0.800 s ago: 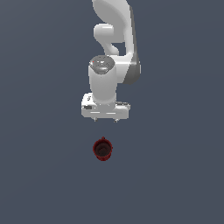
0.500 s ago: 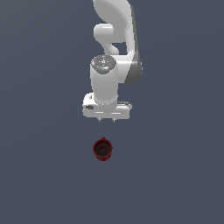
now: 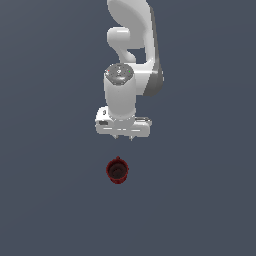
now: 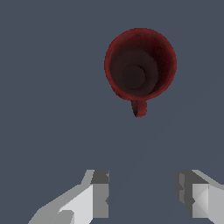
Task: Pick up the object and move it to a goal position.
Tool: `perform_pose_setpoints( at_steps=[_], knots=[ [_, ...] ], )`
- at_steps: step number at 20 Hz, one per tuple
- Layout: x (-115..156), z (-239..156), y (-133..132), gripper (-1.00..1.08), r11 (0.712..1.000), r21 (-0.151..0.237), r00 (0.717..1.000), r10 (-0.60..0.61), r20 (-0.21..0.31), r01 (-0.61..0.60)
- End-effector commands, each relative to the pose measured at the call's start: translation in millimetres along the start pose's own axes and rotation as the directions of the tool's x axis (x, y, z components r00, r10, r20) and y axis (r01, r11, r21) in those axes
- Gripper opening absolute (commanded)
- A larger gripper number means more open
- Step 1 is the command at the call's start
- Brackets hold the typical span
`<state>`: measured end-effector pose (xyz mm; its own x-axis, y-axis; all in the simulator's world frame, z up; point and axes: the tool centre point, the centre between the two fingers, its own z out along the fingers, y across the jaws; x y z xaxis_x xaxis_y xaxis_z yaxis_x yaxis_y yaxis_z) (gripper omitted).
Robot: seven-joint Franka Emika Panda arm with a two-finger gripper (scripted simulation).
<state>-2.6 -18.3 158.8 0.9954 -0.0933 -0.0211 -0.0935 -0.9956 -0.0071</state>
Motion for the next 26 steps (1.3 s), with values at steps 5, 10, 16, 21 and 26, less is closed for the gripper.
perform_pose_setpoints(
  at_steps=[5,10,16,21,26],
  knots=[
    [13,7,6,0.28,0.994,0.019,0.994,0.104,-0.011,-0.104],
    [29,17,14,0.28,0.97,0.045,0.97,0.241,-0.023,-0.24],
    [54,33,29,0.28,0.895,0.087,0.897,0.441,-0.031,-0.437],
    [68,43,39,0.28,0.826,0.114,0.829,0.559,-0.031,-0.552],
    [77,50,46,0.28,0.774,0.131,0.779,0.627,-0.028,-0.619]
  ],
)
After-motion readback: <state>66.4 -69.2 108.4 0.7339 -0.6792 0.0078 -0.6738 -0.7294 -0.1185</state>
